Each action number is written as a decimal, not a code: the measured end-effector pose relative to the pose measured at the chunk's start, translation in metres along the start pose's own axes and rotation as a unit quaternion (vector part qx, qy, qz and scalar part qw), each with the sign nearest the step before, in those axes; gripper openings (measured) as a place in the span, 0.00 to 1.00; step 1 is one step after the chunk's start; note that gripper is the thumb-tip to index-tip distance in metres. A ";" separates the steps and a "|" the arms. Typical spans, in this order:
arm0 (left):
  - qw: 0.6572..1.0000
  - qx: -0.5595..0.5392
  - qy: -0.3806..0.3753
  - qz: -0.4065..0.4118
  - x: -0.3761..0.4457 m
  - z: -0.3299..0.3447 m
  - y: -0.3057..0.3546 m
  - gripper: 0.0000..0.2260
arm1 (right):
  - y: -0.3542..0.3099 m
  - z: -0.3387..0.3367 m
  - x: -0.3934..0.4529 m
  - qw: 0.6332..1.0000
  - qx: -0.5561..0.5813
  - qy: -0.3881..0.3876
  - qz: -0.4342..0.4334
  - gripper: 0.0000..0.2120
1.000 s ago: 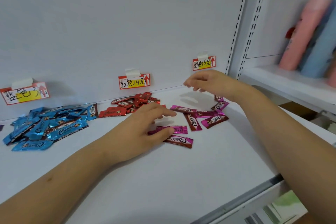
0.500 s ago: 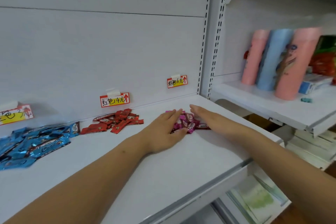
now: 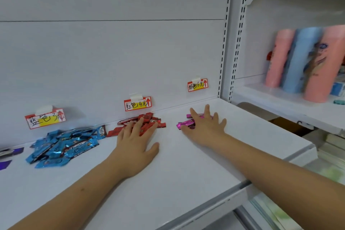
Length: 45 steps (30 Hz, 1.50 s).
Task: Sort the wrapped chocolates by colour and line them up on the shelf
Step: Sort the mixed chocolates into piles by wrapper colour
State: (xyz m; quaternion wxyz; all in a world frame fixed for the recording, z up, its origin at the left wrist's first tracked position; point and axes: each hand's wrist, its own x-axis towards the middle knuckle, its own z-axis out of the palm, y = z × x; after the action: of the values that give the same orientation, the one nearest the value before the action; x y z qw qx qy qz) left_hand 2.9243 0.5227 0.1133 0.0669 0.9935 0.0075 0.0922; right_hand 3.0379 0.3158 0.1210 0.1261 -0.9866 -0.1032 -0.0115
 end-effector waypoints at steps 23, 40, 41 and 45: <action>0.988 -0.036 0.132 0.068 0.051 0.001 0.003 0.26 | 0.003 -0.001 0.109 0.981 0.019 0.180 0.076 0.27; 0.992 -0.121 0.021 -0.031 0.052 -0.008 -0.037 0.27 | -0.029 -0.034 0.057 0.933 0.107 -0.183 -0.291 0.26; 0.991 -0.136 0.003 -0.015 0.051 -0.008 -0.039 0.29 | -0.030 -0.036 0.055 0.929 0.099 -0.189 -0.303 0.26; 0.991 -0.112 -0.062 0.039 0.053 -0.007 -0.046 0.38 | -0.033 -0.031 0.055 0.920 0.094 -0.182 -0.335 0.29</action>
State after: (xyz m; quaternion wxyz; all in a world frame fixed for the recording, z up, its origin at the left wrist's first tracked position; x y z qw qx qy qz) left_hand 2.9749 0.5704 0.1231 0.1740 0.9832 -0.0454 0.0328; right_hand 3.0855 0.3502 0.1613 0.1862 -0.8629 -0.4496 0.1365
